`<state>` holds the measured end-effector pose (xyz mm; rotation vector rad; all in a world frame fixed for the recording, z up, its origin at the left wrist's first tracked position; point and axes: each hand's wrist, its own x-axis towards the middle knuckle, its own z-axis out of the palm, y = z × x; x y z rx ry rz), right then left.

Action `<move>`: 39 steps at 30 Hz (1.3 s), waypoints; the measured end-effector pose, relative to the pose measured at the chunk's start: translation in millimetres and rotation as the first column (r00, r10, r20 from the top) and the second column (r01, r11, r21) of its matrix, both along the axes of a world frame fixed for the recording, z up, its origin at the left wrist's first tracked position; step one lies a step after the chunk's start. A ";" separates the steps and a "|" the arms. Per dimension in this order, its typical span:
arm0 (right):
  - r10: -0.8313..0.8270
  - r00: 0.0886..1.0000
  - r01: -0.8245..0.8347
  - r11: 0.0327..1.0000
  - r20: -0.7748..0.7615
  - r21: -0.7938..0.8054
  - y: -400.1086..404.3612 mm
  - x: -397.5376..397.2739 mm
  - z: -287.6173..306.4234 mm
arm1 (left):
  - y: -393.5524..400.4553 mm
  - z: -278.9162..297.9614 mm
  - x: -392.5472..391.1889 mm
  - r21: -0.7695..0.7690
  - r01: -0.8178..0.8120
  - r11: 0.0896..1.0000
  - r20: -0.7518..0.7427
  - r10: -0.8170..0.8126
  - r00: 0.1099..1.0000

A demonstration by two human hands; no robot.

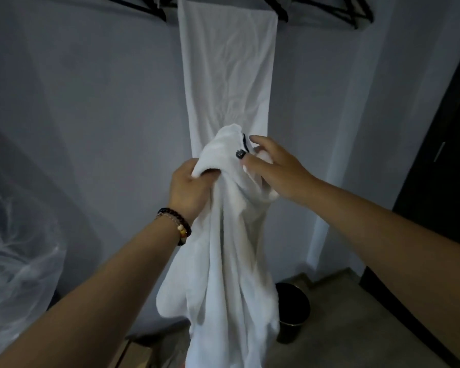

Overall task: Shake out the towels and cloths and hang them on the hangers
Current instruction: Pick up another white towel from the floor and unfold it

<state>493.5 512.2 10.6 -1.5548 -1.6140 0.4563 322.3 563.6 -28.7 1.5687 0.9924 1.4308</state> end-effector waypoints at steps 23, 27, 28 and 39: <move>-0.102 0.979 0.029 0.928 0.178 0.372 93.8 185.3 10.3 | 24.4 -54.9 88.9 0.120 -0.354 0.928 -0.821 0.293 0.490; -0.061 0.990 0.010 0.933 0.131 0.360 95.1 182.1 5.3 | 11.2 -58.7 70.3 0.019 -0.365 0.931 -0.813 0.227 0.537; -0.069 0.991 0.022 0.933 0.119 0.359 95.3 182.0 6.5 | 8.4 -58.4 64.8 -0.008 -0.354 0.935 -0.829 0.192 0.526; -0.244 0.969 0.226 0.938 0.036 0.262 83.1 199.8 45.2 | 1.1 -47.5 25.0 0.052 -0.385 0.921 -0.935 0.180 0.305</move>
